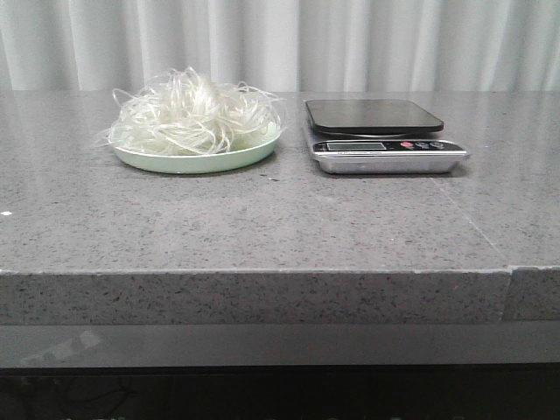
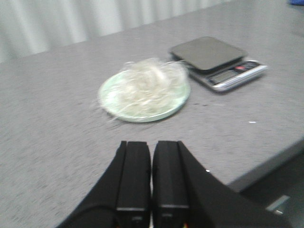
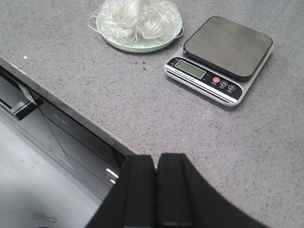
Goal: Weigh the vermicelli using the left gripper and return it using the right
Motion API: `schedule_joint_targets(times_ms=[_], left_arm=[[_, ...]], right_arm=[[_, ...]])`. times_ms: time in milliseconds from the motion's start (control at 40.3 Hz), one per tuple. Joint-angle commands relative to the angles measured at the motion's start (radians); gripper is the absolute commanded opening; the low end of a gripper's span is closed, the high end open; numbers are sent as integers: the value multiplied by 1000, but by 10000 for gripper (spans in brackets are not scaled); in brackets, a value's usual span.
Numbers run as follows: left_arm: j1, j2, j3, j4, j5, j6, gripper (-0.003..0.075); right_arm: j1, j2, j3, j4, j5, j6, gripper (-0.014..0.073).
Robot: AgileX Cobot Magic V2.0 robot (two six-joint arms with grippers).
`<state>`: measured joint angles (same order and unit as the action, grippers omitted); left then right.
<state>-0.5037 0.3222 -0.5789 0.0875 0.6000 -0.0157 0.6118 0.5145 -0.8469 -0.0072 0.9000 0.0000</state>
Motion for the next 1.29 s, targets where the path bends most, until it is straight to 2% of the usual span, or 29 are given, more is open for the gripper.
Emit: schedule_joint_targets(times_ms=[0,248,373,596,1267], left_arm=[[97,-63,83,5,-174,-7,155],[337,-276,384,-15,-423,-7,155],[404,-332,487,-41,-502,-7,155],[412,-349,621,-44,-680,-7,155],[412,-349,622,-46,-677,-7,155]], right_arm=[[-5,6,-23,-13,-67,-6,148],[-5,6,-23,-13,-67,-6,148],[-5,6,-23,-13,-67,-6,148],[-5,6,-23,-13,-66,-6,148],[-5,6,-23,-13,-65,-6,148]])
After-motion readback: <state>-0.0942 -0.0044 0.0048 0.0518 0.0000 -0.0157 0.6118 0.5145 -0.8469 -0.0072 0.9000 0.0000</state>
